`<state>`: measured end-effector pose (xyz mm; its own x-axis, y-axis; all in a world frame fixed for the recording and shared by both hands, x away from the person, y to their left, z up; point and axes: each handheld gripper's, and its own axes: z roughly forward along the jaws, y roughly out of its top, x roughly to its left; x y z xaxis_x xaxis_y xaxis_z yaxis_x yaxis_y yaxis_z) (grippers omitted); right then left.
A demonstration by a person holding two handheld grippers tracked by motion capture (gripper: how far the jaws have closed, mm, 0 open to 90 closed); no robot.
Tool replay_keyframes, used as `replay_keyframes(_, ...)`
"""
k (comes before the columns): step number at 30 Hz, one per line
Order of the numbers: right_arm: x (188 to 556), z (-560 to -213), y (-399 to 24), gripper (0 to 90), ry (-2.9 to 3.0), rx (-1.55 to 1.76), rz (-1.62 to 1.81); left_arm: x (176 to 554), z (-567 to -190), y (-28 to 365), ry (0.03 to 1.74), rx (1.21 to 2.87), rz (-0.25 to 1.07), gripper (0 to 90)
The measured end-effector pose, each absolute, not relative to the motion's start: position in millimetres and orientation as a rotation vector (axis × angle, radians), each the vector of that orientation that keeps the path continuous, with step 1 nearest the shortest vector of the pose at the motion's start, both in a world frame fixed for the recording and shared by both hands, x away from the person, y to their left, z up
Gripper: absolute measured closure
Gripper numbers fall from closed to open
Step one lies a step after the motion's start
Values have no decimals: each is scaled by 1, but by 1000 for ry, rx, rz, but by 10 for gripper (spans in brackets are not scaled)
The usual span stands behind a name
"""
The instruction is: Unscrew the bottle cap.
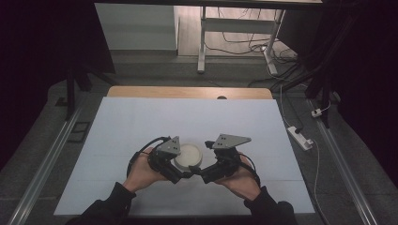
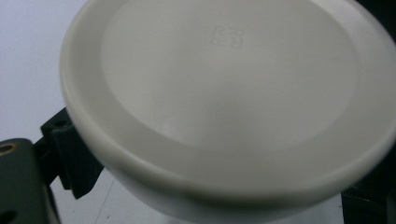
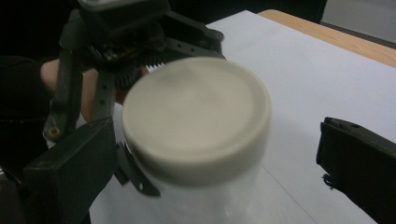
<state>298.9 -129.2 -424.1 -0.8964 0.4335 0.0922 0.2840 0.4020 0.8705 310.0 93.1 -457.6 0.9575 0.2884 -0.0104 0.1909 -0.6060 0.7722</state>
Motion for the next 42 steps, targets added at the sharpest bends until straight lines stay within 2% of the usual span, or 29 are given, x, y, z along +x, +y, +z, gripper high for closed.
replay_keyframes(10,307,-431,-107,24,2541,568,1518,309,-456,92,327,2237,135,73)
replay_keyframes(14,309,-432,-105,59,2556,547,1531,310,-456,92,320,2228,116,73)
replay_keyframes(22,306,-430,-104,75,2558,471,1542,309,-455,93,286,2219,88,74)
replay_keyframes(34,309,-427,-108,79,2634,348,1638,308,-452,97,153,2204,6,74)
replay_keyframes(42,316,-431,-114,76,2758,87,1716,303,-454,92,56,2216,-39,74)
